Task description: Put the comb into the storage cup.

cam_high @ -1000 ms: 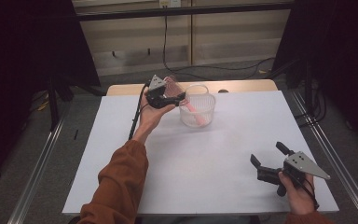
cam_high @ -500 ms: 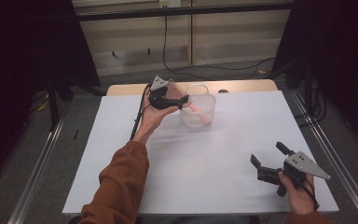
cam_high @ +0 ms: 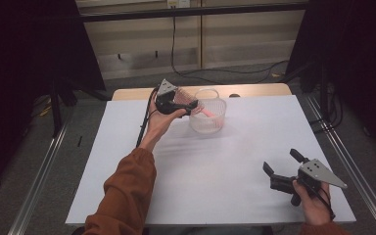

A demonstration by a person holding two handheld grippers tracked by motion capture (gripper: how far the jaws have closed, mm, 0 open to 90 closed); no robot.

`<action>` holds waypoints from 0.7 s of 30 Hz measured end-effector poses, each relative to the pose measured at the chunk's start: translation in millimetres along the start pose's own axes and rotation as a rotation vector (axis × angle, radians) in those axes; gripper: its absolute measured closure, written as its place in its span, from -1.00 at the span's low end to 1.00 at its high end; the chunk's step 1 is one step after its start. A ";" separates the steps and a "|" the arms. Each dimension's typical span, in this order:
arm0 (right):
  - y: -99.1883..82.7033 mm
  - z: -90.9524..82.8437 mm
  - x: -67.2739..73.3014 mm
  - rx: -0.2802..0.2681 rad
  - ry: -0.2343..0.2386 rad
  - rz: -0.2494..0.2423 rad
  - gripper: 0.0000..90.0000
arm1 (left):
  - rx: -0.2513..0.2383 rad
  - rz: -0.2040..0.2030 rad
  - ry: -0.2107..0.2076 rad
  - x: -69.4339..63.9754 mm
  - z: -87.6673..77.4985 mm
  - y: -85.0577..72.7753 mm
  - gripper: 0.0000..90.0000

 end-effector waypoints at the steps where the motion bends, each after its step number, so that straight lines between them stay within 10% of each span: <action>1: 0.0 0.1 -0.1 0.000 0.000 0.000 -1.00 | -0.003 0.000 0.001 0.0 -0.4 0.4 -0.95; 21: -0.6 0.9 -2.3 -0.002 -0.009 0.004 -1.00 | -0.060 0.055 0.007 -6.0 -14.3 11.0 -0.94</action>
Point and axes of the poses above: each handheld gripper's, and its own axes: z roughly forward along the jaws, y roughly out of its top, x roughly to its left, the point moved 7 cm from there along z, roughly forward along the jaws, and after that the axes turned 7 degrees about -x, right-handed, at the moved point
